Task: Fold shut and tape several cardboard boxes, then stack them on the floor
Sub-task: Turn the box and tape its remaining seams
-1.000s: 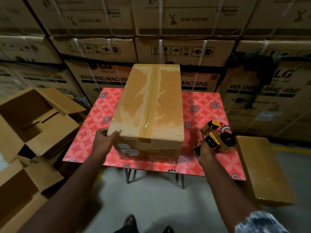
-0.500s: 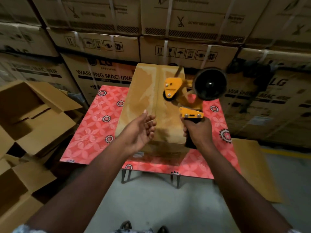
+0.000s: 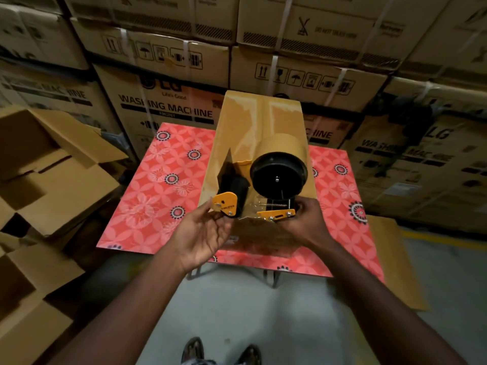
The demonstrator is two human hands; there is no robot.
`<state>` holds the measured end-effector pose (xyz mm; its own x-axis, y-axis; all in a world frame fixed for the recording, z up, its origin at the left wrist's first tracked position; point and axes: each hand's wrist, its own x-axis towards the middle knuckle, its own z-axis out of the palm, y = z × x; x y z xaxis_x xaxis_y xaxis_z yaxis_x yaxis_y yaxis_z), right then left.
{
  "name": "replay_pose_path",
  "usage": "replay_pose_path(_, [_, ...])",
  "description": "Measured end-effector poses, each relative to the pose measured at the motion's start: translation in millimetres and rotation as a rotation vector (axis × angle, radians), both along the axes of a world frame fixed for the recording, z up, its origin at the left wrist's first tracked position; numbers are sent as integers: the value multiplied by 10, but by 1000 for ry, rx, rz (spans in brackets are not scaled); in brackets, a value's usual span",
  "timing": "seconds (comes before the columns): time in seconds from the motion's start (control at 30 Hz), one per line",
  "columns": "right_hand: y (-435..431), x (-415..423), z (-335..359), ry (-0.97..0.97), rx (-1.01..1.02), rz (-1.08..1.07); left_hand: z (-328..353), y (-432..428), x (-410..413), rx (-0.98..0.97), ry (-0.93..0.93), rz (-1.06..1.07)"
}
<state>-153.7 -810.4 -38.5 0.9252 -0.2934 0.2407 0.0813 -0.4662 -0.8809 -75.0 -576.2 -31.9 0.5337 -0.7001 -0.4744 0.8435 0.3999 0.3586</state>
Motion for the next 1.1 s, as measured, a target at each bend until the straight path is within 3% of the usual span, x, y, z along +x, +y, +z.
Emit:
replay_pose_path(0.17, [146,21,-59,49,-125,-18,-120,52,32,243,-36,58])
replay_pose_path(0.4, [238,44,-29,130,-173,-6,-112,308,120,195,-73,-42])
replay_pose_path(0.5, [262,66,1,138,-204,-1,-110,319,134,292,-101,-37])
replay_pose_path(0.87, [186,247,-115,140,-477,63,-253,451,392,851,-712,-38])
replay_pose_path(1.1, [70,306,30,138,-570,102,-355,636,558,939,-889,-11])
